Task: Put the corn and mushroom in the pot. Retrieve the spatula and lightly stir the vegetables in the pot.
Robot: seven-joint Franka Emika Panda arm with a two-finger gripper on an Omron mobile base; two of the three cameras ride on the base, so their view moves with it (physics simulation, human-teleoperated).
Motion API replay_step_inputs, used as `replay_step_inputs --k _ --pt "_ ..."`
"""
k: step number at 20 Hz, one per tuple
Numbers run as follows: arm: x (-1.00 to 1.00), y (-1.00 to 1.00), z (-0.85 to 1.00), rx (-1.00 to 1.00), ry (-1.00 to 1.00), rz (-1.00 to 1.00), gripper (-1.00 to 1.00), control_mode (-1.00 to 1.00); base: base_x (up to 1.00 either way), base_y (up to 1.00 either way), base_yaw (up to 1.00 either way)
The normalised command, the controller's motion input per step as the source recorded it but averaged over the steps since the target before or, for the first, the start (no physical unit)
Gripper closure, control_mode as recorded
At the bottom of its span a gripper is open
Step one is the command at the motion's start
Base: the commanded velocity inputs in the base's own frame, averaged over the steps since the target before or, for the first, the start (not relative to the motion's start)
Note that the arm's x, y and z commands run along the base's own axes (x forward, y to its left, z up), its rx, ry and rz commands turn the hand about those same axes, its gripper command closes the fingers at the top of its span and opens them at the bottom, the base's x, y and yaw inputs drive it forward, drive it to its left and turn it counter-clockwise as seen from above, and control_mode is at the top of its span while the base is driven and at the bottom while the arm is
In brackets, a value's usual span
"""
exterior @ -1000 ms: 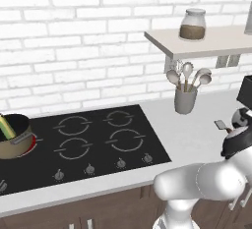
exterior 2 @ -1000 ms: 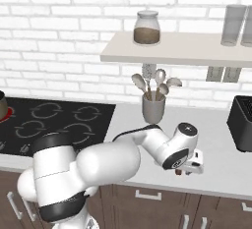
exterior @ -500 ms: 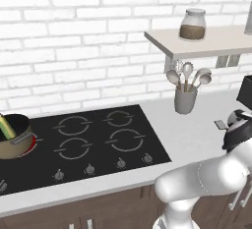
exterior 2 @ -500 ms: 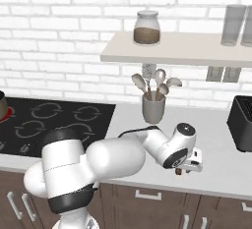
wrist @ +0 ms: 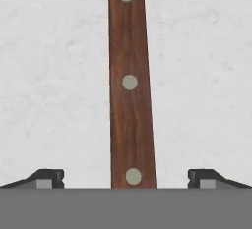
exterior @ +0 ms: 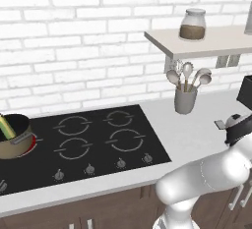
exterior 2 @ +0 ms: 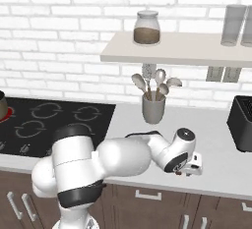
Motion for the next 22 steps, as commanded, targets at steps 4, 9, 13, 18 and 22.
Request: replay_step_inputs --k 4,9,13,18,22 --pt "0.00 0.00 -0.33 -0.01 0.00 0.00 1.00 -1.00 0.00 0.00 0.00" --pt "0.00 0.00 -0.36 -0.05 0.00 0.00 1.00 -1.00 0.00 0.00 0.00" --pt "0.00 0.00 -0.27 -0.05 0.00 0.00 1.00 -1.00 0.00 0.00 0.00" --pt "0.00 0.06 -0.17 -0.04 0.00 0.00 1.00 -1.00 0.00 0.00 0.00" --pt "0.00 0.32 -0.01 -0.06 0.00 0.00 1.00 -1.00 0.00 0.00 0.00"
